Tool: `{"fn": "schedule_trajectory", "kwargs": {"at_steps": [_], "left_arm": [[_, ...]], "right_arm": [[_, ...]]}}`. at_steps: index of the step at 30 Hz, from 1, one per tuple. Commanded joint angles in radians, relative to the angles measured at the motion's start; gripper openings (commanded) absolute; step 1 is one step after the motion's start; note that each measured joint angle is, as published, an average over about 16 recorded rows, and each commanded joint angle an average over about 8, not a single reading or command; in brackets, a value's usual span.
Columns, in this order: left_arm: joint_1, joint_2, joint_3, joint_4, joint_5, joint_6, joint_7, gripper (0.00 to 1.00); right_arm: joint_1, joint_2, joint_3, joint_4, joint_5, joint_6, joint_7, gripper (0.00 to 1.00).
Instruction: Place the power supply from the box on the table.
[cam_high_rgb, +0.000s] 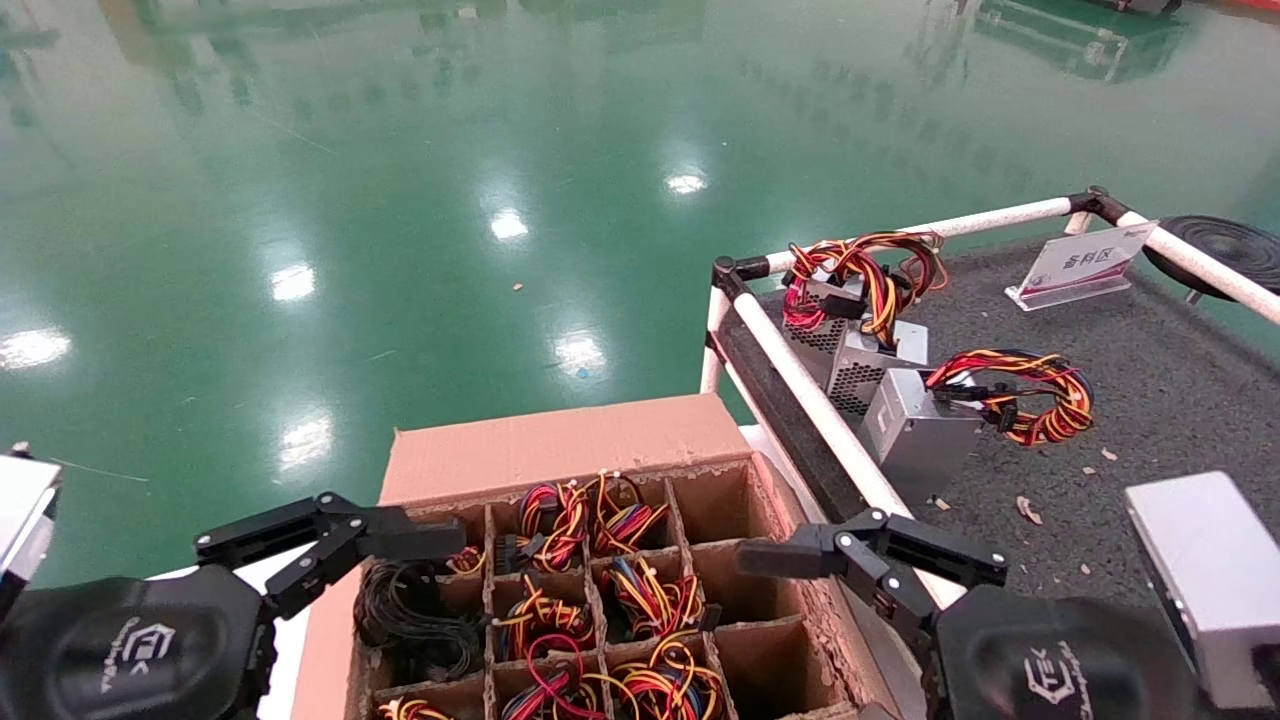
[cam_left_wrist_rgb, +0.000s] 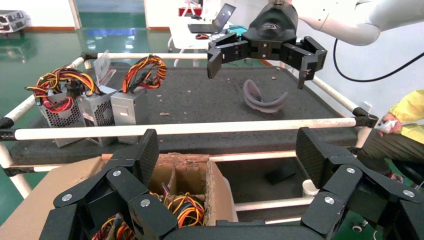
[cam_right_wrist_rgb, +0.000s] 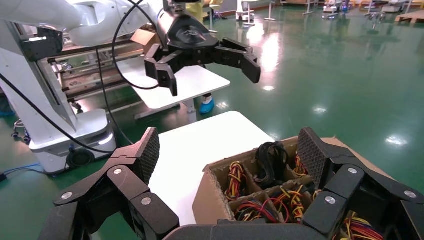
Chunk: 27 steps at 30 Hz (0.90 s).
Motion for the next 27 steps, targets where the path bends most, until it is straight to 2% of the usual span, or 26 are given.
{"fn": "schedule_trajectory", "kwargs": {"at_steps": [1,27], "left_arm": [[0.000,0.000,0.000,0.000,0.000,0.000,0.000,1.00],[0.000,0.000,0.000,0.000,0.000,0.000,0.000,1.00]], "right_arm": [[0.001,0.000,0.000,-0.003,0.000,0.000,-0.001,1.00],[0.012,-0.004,0.000,-0.027,-0.008,0.004,-0.007,1.00]]}}
